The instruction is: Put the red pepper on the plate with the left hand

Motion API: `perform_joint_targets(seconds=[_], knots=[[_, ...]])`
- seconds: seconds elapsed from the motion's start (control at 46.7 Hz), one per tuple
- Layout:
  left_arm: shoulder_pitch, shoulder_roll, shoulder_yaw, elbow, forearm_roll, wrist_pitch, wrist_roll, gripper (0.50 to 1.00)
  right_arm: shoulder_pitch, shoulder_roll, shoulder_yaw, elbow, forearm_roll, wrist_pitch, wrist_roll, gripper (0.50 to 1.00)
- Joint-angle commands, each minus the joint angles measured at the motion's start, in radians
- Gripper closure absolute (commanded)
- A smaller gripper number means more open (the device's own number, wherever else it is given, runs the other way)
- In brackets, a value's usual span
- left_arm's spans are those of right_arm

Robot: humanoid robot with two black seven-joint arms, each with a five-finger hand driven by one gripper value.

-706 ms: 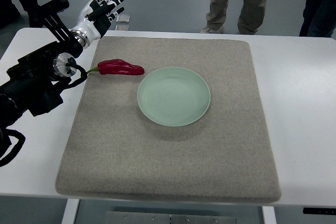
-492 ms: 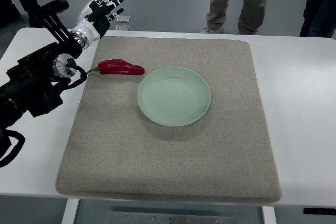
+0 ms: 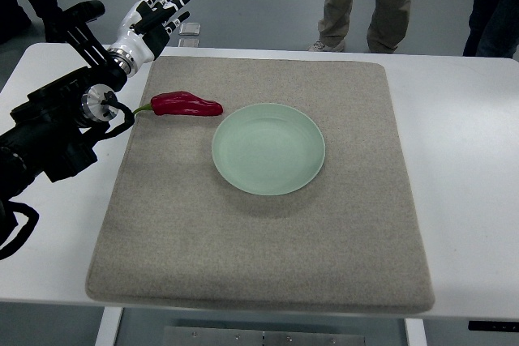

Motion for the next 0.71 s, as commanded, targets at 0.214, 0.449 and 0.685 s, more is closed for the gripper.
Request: perform_joint_targets(seconds=[0.214,0.449,0.685], knots=[[0.021,0.001,0.000,-0.001,0.002,0.000,0.000,0.512,0.000,0.000,0.000,0.000,0.000,0.000,0.000,0.568],[0.026,0.003,0.001,-0.003,0.005,-0.002,0.000,0.514,0.000,0.000,0.000,0.000,0.000,0.000,0.000,0.568],[0.015,0.012,0.003,-0.011,0.107,-0.003,0.000,0.523,0.000,0.000,0.000,0.000,0.000,0.000,0.000,0.568]])
